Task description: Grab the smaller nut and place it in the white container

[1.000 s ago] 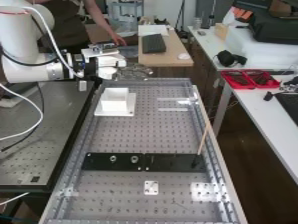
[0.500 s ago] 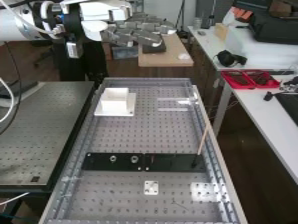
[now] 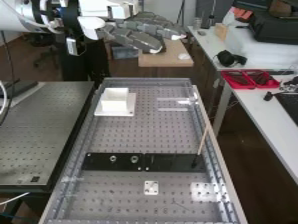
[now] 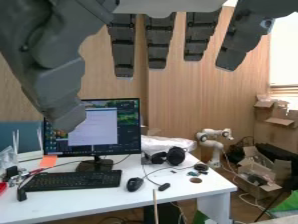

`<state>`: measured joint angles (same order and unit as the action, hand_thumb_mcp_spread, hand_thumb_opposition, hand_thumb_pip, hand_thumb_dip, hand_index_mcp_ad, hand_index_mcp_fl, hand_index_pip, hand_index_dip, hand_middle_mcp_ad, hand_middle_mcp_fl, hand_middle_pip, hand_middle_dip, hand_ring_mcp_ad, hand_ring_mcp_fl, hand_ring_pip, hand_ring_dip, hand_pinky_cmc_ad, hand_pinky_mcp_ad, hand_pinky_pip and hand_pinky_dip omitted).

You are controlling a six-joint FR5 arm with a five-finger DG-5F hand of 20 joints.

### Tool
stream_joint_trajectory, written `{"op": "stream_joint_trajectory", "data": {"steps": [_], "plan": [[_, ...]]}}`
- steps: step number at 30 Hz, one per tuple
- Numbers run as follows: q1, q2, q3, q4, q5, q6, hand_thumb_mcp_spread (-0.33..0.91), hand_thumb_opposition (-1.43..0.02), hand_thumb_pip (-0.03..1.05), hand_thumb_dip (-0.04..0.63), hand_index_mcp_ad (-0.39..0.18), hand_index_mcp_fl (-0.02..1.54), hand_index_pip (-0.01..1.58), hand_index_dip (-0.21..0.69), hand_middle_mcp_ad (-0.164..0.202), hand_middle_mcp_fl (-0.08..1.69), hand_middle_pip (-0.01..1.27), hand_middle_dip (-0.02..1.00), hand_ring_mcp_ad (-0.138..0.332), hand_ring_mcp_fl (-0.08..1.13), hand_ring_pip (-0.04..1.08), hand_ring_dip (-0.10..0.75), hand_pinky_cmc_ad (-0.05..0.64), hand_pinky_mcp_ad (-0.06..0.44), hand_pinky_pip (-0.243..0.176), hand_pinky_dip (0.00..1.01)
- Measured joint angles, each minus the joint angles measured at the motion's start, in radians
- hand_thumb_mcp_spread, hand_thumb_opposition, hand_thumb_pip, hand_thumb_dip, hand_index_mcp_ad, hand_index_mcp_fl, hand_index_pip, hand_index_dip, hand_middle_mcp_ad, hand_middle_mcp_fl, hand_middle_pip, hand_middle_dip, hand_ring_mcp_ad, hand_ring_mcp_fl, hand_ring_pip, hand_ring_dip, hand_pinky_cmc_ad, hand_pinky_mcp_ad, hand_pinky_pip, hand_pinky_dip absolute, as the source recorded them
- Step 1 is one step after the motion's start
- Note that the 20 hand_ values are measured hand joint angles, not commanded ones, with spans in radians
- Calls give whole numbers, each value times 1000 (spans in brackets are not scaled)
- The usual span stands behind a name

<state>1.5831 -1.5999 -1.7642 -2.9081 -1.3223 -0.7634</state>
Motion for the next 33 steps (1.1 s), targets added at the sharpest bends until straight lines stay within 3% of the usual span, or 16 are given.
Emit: {"op": "stream_joint_trajectory", "data": {"steps": [9,33], "plan": [[-6,-8,16,-16,-30,-23,232,-757,761,204,-94,66,412,168,49,40,136,239,155,-3,80,93,305,251,-63,211],[-26,-19,19,-27,-107,11,220,-757,763,204,-94,105,323,176,47,35,136,239,157,-3,80,93,309,265,-63,211]]}}
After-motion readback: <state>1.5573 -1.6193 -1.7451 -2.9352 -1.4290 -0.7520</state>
